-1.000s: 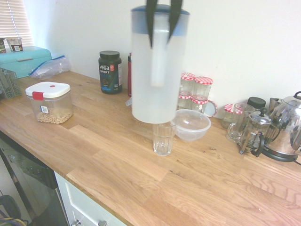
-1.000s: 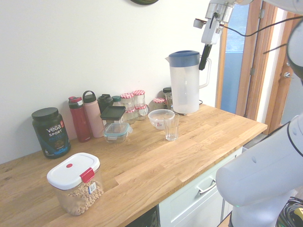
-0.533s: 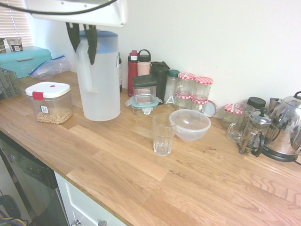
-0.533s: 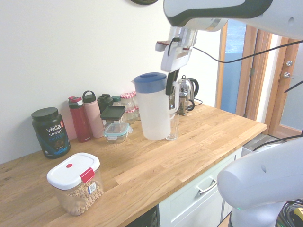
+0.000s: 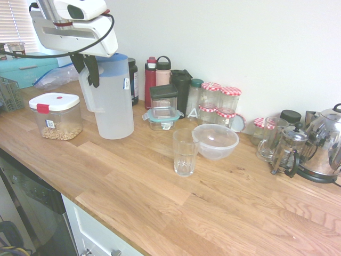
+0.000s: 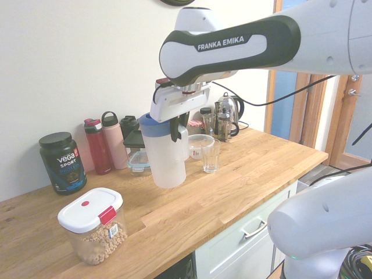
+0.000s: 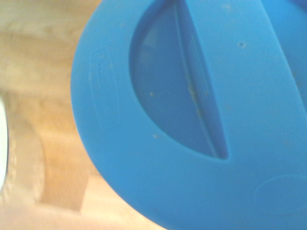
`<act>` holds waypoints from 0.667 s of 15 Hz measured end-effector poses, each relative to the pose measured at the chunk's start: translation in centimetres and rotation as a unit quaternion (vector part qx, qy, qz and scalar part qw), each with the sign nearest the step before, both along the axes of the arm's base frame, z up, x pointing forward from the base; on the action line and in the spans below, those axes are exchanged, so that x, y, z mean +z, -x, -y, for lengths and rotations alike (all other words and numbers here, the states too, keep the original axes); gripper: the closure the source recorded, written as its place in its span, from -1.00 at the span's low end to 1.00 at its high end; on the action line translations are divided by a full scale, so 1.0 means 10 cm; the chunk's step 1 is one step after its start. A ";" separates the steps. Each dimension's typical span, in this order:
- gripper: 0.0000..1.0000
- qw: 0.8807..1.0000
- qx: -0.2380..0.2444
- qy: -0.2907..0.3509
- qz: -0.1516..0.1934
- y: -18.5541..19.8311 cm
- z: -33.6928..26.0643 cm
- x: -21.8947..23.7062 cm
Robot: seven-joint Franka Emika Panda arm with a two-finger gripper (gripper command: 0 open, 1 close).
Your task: Pour me some water
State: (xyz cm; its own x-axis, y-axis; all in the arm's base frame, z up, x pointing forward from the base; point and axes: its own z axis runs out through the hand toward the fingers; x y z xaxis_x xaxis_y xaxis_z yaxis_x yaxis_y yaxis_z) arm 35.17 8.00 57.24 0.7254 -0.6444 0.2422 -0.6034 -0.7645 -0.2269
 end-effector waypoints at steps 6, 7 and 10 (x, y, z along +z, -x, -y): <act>1.00 0.998 -0.055 -0.012 -0.002 -0.24 -0.40 -0.34; 1.00 0.998 -0.058 -0.011 -0.004 -0.23 -0.45 -0.41; 1.00 0.998 -0.066 -0.014 -0.007 -0.22 -0.53 -0.62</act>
State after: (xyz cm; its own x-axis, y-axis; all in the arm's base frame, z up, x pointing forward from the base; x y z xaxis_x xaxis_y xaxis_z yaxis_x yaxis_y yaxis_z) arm 37.41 13.35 51.04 0.6365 -0.7413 0.2127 -0.7023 -0.6711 -0.2373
